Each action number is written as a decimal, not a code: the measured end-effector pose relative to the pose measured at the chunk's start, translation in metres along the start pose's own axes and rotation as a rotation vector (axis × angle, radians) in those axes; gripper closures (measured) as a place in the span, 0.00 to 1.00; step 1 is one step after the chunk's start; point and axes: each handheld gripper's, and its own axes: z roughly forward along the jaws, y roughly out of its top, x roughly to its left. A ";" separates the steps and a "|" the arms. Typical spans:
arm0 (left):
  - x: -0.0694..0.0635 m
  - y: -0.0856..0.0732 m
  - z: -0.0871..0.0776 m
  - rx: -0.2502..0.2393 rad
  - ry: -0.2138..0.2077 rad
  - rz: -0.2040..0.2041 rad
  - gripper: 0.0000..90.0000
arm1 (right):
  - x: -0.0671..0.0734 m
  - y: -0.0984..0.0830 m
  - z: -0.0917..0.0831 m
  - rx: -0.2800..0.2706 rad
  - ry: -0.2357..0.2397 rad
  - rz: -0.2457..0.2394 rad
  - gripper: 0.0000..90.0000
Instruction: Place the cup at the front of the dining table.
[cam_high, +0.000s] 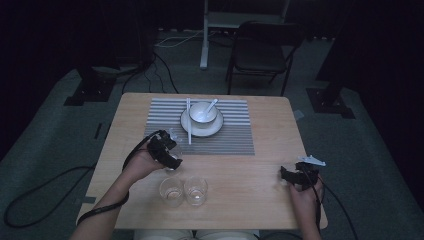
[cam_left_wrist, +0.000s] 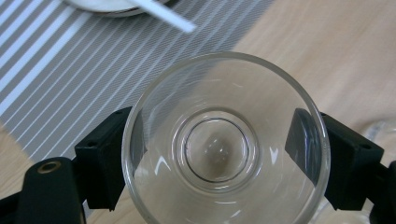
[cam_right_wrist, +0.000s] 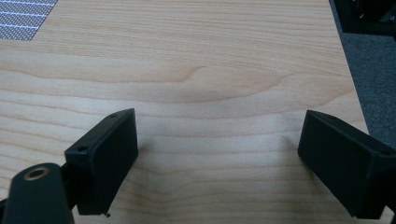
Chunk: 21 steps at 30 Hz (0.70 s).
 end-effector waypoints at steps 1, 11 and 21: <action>0.003 -0.001 0.000 0.002 0.001 -0.003 0.19 | 0.000 0.000 0.000 0.000 0.000 0.000 0.13; 0.033 0.002 0.004 -0.005 0.036 -0.082 0.19 | 0.000 0.000 0.000 0.000 -0.001 0.001 0.13; 0.065 0.011 0.013 -0.002 0.063 -0.180 0.19 | 0.000 0.000 0.000 0.000 -0.001 0.001 0.13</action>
